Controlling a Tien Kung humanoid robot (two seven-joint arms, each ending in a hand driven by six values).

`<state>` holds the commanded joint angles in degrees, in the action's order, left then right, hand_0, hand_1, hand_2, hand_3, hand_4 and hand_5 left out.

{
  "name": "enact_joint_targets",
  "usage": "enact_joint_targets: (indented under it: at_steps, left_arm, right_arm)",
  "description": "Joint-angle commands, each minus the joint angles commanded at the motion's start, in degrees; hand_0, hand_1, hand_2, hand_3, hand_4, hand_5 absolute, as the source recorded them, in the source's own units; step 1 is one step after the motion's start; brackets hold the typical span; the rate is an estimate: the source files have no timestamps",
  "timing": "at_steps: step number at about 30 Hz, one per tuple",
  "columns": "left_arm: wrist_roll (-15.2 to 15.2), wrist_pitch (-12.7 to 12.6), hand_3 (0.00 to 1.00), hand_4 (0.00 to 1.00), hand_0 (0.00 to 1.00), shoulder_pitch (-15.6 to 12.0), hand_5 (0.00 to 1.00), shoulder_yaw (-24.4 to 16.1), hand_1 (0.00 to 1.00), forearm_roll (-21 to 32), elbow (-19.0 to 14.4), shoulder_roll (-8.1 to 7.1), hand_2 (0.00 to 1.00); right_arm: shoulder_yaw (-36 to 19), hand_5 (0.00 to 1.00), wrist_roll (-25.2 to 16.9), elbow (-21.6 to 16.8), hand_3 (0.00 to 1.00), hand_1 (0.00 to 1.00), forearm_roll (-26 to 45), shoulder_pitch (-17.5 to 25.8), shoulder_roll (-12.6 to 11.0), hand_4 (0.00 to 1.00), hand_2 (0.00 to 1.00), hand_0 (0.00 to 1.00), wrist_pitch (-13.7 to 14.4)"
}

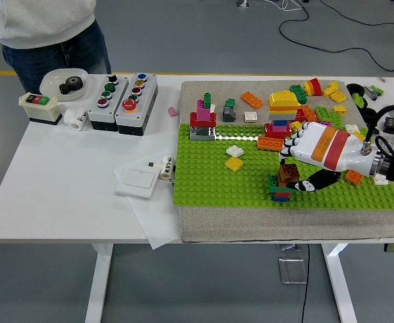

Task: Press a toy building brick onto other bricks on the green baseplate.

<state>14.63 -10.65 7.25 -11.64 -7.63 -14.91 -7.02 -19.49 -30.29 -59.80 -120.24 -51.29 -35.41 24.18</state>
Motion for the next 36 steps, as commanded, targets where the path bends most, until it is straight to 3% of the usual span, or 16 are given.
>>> enact_joint_targets:
  at_steps: [36]
  left_arm:
    - [-0.1,0.1,0.765,0.789,0.458,0.3,0.816,0.2,0.573,0.2,0.0,-0.01,0.726]
  right_arm:
    - [-0.3,0.541,0.4,-0.4,0.637,0.461,0.8,-0.5,0.9,0.871,0.629,0.342,0.1]
